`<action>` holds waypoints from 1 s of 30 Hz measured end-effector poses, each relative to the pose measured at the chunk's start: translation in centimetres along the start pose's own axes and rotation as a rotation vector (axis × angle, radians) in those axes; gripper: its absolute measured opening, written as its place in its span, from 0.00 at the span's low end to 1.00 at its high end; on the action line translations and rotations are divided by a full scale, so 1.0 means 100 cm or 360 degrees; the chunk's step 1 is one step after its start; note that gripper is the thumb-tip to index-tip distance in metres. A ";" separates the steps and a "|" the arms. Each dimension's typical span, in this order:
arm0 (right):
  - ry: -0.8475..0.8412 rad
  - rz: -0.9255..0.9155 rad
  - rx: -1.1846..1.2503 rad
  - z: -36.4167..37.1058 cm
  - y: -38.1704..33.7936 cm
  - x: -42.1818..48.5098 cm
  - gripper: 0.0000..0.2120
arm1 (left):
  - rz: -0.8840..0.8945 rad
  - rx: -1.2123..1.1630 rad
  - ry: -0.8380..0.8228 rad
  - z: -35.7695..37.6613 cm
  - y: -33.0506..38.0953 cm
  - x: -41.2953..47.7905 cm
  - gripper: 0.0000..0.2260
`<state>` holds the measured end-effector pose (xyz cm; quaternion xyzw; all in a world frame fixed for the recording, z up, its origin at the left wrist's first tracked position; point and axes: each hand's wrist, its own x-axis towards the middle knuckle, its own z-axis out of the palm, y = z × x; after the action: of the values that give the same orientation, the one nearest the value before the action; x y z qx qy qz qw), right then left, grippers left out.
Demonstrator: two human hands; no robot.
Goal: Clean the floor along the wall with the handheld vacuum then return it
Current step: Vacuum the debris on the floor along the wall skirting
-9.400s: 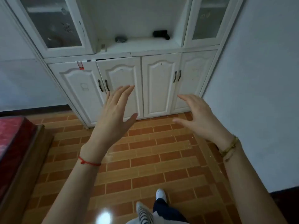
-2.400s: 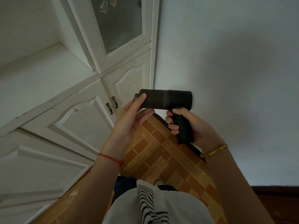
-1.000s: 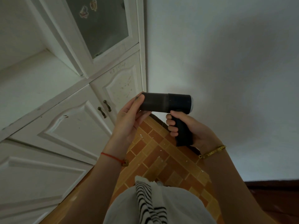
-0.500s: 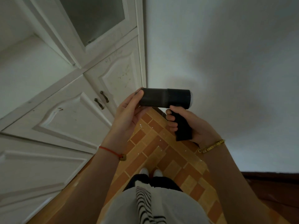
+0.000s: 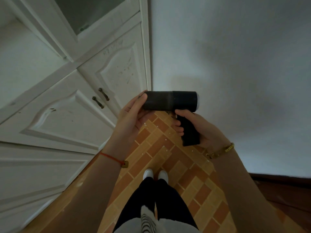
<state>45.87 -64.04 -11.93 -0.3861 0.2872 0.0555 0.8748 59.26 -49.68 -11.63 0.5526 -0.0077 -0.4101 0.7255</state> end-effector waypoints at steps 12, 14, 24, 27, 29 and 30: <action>0.0202 0.0012 -0.0139 -0.017 0.036 0.047 0.13 | -0.0181 -0.0050 0.0051 -0.035 -0.042 0.036 0.14; 0.0295 0.0045 -0.0189 -0.028 0.053 0.065 0.16 | -0.0224 -0.0015 0.0035 -0.049 -0.064 0.052 0.14; 0.0684 0.0063 -0.0459 -0.152 0.197 0.225 0.22 | -0.0311 0.0623 0.0073 -0.172 -0.232 0.198 0.19; 0.0721 0.0023 -0.0469 -0.198 0.246 0.283 0.21 | -0.0359 0.0762 0.0139 -0.213 -0.295 0.245 0.24; 0.0737 0.0023 -0.0515 -0.228 0.277 0.323 0.20 | -0.0365 0.0882 0.0172 -0.241 -0.340 0.275 0.24; 0.0739 0.0038 -0.0566 -0.243 0.292 0.343 0.20 | -0.0364 0.0947 0.0178 -0.255 -0.362 0.289 0.23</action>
<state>53.76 -65.18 -62.48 -0.5325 0.4701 0.0254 0.7034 69.05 -48.72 -63.57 0.7594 -0.0251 -0.4379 0.4807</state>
